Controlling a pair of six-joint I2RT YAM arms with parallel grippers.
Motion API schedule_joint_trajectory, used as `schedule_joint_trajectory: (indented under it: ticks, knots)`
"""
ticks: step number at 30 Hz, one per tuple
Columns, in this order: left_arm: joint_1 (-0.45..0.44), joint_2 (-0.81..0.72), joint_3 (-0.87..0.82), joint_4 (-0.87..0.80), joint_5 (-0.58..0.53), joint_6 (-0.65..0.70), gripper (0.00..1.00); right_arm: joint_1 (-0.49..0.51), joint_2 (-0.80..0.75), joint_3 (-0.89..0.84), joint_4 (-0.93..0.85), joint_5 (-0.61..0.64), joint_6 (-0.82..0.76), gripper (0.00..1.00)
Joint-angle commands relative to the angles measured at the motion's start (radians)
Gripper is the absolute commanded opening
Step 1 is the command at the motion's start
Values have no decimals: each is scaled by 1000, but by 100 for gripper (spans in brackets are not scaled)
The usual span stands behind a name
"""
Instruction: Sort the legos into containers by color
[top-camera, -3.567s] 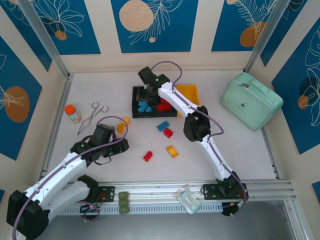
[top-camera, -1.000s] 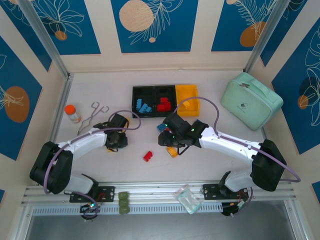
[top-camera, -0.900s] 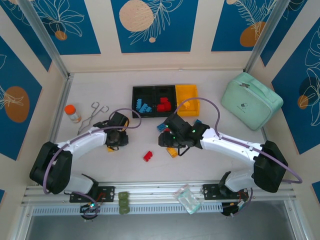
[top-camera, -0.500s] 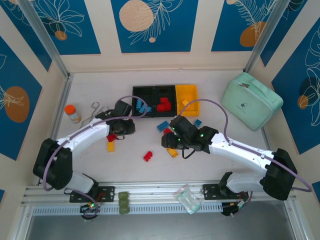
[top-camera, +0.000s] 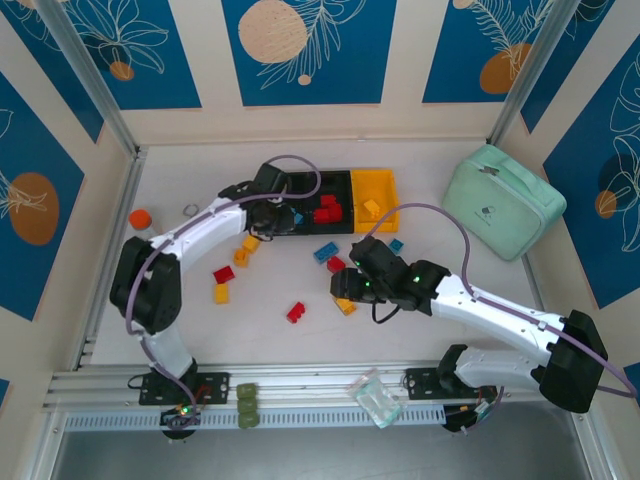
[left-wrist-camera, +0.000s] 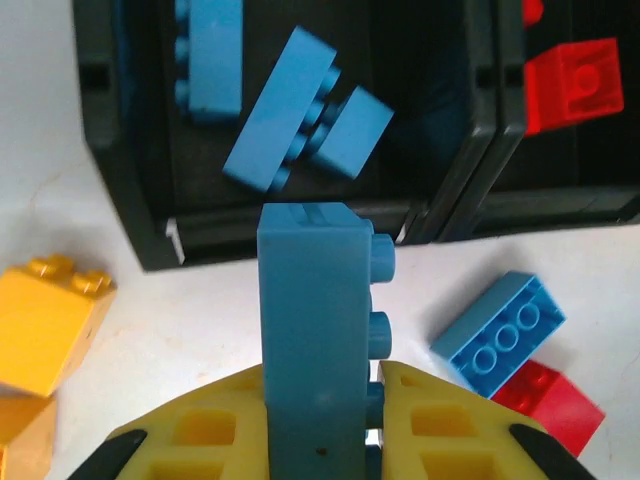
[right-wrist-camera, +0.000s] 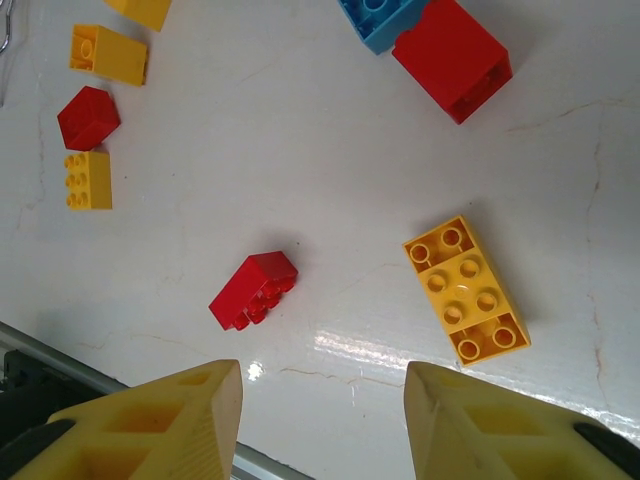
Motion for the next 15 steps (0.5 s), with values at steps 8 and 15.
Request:
schedule_joint_trajectory:
  ticks: [8, 15]
  knots:
    - [67, 259, 327, -86, 57, 50, 11, 5, 5, -10, 3, 14, 33, 46]
    - [105, 400, 487, -117, 103, 36, 14, 7, 14, -5, -4, 21, 43, 47]
